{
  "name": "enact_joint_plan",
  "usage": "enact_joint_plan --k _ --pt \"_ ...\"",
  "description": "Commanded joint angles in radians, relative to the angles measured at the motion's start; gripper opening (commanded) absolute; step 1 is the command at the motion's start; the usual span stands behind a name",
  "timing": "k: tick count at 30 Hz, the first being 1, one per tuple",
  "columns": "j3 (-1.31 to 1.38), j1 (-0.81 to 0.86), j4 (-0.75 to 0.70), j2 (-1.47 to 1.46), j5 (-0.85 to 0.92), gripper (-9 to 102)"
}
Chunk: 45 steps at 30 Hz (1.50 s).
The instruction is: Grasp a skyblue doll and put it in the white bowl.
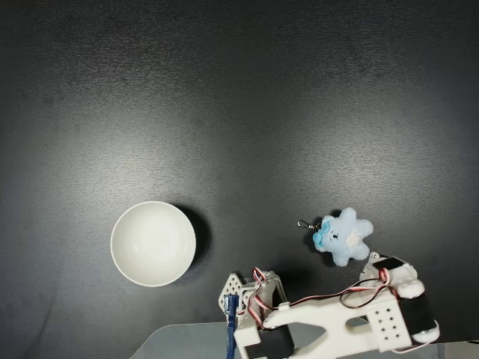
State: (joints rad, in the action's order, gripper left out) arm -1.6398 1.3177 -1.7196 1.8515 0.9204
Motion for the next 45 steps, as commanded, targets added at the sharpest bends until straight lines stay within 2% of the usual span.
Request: enact_joint_plan --k 1,6,12,14,17,23,25,39,42,45 --pt "0.063 -0.006 -0.044 -0.038 0.009 -1" --pt "0.064 -0.072 -0.044 -0.037 0.008 -1" --pt "0.063 -0.074 -0.044 -0.037 0.015 -1" --pt "0.063 -0.081 -0.044 -0.037 0.069 -1" --pt "0.061 -0.114 -0.046 -0.037 0.302 -1" --pt "0.063 -0.104 -0.044 -0.035 1.006 0" --pt "0.061 -0.095 -0.044 -0.035 1.117 0" --pt "0.051 -0.046 -0.046 -0.040 1.131 1" --pt "0.063 -0.046 -0.044 -0.035 1.132 10" --pt "0.064 -0.048 -0.044 -0.032 1.132 24"
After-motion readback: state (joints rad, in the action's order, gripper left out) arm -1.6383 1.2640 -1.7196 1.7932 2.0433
